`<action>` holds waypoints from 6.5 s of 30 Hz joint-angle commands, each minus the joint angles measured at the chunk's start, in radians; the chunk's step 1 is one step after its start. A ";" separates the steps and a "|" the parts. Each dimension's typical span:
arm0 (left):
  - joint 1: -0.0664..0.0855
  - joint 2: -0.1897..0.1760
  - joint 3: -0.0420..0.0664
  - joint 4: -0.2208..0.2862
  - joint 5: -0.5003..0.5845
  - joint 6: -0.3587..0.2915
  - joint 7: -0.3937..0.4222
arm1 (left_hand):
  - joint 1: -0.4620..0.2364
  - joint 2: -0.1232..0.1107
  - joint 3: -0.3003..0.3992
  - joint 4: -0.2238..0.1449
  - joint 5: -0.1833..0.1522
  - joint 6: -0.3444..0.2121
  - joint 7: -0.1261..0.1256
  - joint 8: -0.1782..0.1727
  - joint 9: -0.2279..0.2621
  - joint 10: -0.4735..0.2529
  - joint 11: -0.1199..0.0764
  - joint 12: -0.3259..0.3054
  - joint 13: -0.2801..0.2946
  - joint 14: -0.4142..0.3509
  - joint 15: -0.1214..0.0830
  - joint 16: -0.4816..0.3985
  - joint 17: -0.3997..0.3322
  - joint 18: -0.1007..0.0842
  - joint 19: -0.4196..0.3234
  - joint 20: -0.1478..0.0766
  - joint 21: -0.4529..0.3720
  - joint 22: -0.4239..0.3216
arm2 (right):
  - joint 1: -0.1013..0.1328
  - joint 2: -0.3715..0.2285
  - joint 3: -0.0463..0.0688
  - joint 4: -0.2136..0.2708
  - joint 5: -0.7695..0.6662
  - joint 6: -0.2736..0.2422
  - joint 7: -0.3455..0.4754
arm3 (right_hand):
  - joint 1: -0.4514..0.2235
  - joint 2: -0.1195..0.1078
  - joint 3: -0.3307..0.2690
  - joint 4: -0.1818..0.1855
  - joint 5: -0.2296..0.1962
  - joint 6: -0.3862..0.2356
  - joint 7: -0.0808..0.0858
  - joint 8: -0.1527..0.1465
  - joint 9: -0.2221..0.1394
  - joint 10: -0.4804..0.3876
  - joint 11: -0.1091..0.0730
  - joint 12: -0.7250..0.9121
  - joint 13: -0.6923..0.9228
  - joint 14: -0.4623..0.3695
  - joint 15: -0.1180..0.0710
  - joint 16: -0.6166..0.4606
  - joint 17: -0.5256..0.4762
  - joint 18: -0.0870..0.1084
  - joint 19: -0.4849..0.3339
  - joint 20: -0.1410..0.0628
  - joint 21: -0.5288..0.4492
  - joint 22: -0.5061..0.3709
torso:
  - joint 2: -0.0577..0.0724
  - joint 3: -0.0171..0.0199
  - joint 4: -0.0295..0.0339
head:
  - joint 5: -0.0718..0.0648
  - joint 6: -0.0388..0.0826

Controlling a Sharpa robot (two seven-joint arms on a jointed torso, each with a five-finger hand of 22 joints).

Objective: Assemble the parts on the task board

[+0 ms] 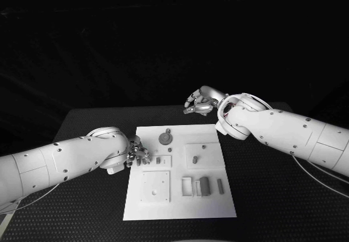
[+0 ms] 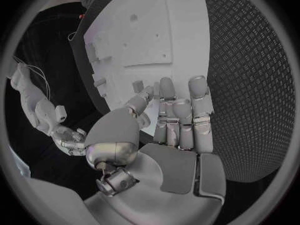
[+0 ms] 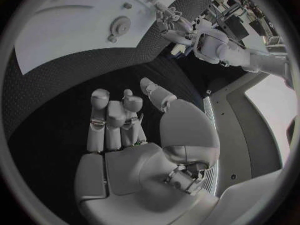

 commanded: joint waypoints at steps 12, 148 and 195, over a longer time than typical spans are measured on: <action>-0.001 0.000 0.000 0.003 0.009 0.008 -0.005 | -0.045 -0.128 -0.069 0.036 0.004 -0.030 0.014 -0.016 -0.013 -0.009 0.010 -0.006 0.002 0.002 0.003 -0.012 -0.004 0.026 -0.010 -0.004 -0.013 0.016 | -0.001 0.001 0.000 -0.001 -0.002 0.011 0.004 | -0.009 0.000 -0.002 0.005 -0.002 0.000 0.009 -0.003 0.002 -0.007 -0.003 0.000 0.002 0.003 0.000 -0.004 0.002 0.020 -0.002 -0.009 -0.005 0.011 | 0.000 0.0003 -0.0007 | 0.000 0.000; 0.000 -0.026 0.008 -0.026 0.039 -0.455 0.581 | 0.245 -0.172 -0.040 -0.034 0.051 -0.189 0.095 -0.001 -0.024 -0.218 0.149 -0.309 -0.204 -0.280 0.170 -0.390 -0.187 -0.010 -0.332 0.157 -0.342 -0.177 | -0.006 0.000 0.000 -0.034 0.030 0.000 0.011 | -0.008 -0.004 -0.002 0.007 -0.002 -0.036 0.019 -0.026 -0.004 -0.011 0.006 0.001 0.002 0.001 0.008 -0.006 0.002 0.020 -0.002 -0.008 -0.007 0.011 | 0.000 0.0003 0.0007 | -0.008 0.021; -0.045 0.151 -0.006 -0.149 -0.569 -0.309 0.591 | 0.377 -0.190 -0.094 -0.033 0.041 -0.179 0.074 -0.041 -0.074 -0.196 0.157 -0.560 -0.359 -0.005 0.144 -0.084 -0.020 0.128 -0.014 0.132 -0.118 0.011 | -0.009 -0.002 0.000 -0.041 0.031 -0.003 0.013 | -0.008 -0.002 -0.002 0.008 -0.002 -0.038 0.020 -0.027 -0.004 -0.012 0.007 0.002 0.003 0.001 0.009 -0.005 0.003 0.020 -0.001 -0.008 -0.007 0.011 | 0.000 -0.0008 0.0011 | -0.025 0.016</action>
